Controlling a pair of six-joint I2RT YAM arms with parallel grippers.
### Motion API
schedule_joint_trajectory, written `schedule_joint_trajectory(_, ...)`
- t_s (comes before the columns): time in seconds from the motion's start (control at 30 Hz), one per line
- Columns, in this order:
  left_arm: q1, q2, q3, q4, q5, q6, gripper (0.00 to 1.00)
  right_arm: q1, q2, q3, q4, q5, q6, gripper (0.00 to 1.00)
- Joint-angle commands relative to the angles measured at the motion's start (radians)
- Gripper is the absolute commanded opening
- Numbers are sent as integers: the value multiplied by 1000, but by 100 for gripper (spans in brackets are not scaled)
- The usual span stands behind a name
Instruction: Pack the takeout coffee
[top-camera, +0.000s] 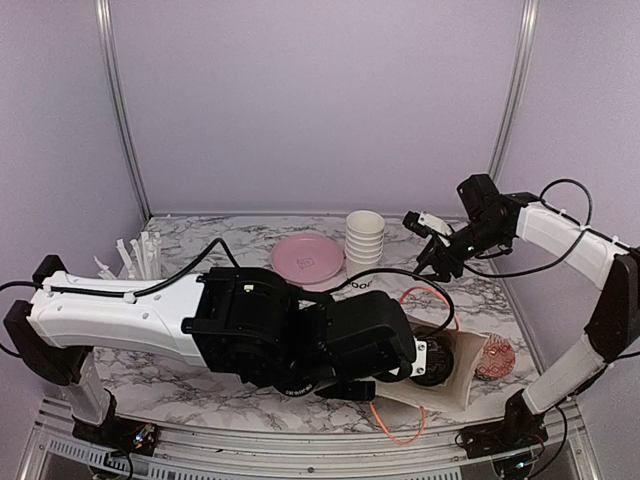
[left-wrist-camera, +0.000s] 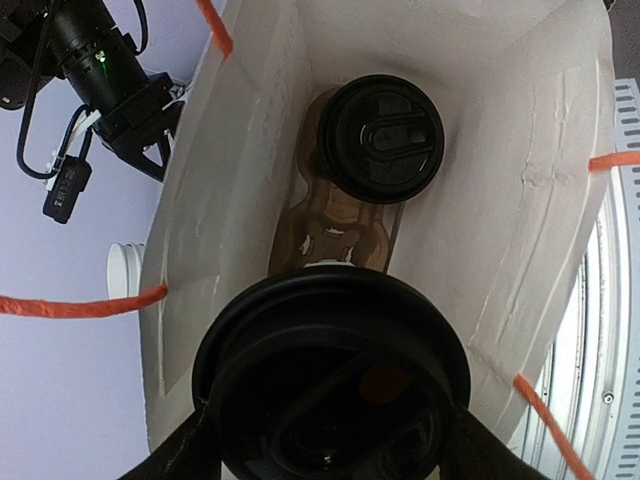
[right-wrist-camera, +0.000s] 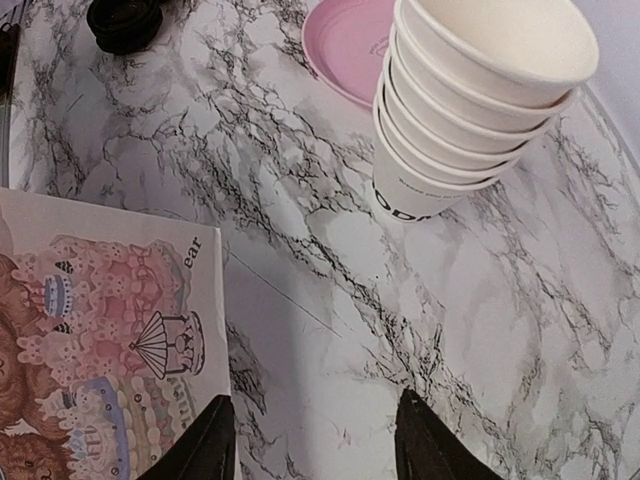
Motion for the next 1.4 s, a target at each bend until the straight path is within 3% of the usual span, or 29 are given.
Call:
schedule_joint_trajectory(0.0, -6, 0, -26, 13, -18, 43, 58, -15, 46, -1, 57, 19, 25, 53)
schedule_joint_trajectory(0.6, 3, -31, -110, 145, 50, 153, 58, -17, 284, 7, 76, -16, 16, 52)
schedule_joint_trajectory(1.37, 85, 41, -160, 220, 71, 258, 57, -17, 411, 16, 0, -119, -34, 50)
